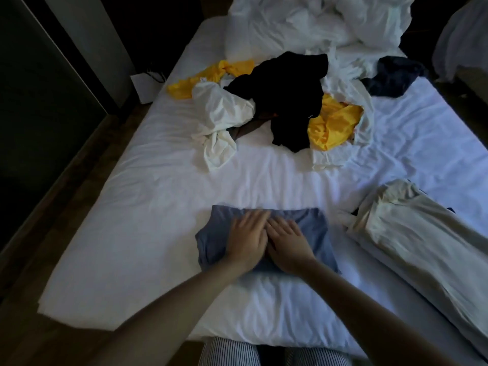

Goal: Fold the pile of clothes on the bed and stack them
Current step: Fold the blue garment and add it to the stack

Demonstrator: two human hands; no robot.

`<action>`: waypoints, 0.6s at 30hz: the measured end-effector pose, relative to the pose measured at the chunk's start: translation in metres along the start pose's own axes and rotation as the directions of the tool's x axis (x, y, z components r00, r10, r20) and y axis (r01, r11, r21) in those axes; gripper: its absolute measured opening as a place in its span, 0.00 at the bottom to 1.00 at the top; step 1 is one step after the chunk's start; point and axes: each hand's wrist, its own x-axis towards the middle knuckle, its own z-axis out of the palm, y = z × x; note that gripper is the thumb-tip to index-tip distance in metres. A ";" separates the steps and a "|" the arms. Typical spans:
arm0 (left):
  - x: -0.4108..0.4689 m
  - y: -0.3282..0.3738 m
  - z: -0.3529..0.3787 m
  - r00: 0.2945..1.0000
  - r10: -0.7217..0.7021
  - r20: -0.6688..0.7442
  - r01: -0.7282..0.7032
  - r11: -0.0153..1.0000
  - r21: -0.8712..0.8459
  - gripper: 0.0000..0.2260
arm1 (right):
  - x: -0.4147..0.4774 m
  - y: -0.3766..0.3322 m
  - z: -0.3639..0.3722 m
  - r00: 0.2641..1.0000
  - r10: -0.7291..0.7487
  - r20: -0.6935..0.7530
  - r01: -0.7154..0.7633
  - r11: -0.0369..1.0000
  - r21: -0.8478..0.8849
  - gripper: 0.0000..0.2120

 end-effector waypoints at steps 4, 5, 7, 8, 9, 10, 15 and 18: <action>0.001 -0.010 0.028 0.945 -0.125 0.304 0.075 0.982 0.171 0.30 | -0.004 0.012 0.025 0.996 0.041 0.082 -0.041 0.999 0.003 0.40; 0.001 -0.017 0.030 0.941 -0.176 0.289 0.121 0.972 0.199 0.28 | -0.004 0.016 0.025 0.994 0.077 0.074 -0.078 0.997 0.007 0.40; 0.002 -0.032 0.027 0.929 -0.265 0.260 0.211 0.953 0.219 0.25 | -0.005 0.028 0.023 0.981 0.192 0.039 -0.193 0.981 0.017 0.41; 0.003 -0.038 0.023 0.915 -0.323 0.243 0.275 0.938 0.211 0.25 | -0.007 0.036 0.022 0.966 0.259 0.016 -0.259 0.966 0.014 0.41; 0.003 -0.045 0.021 0.890 -0.397 0.224 0.355 0.912 0.206 0.25 | -0.010 0.044 0.021 0.947 0.321 0.009 -0.321 0.947 0.003 0.40; 0.003 -0.053 0.019 0.862 -0.466 0.202 0.427 0.880 0.208 0.25 | -0.014 0.050 0.020 0.926 0.378 0.020 -0.377 0.926 -0.013 0.39; -0.020 -0.100 0.005 0.729 -0.671 0.134 0.654 0.741 0.153 0.25 | -0.026 0.059 0.017 0.833 0.552 0.051 -0.554 0.829 0.079 0.24; -0.035 -0.121 -0.004 0.719 -0.673 0.175 0.680 0.733 0.028 0.22 | -0.030 0.054 0.010 0.779 0.626 -0.029 -0.571 0.729 0.378 0.27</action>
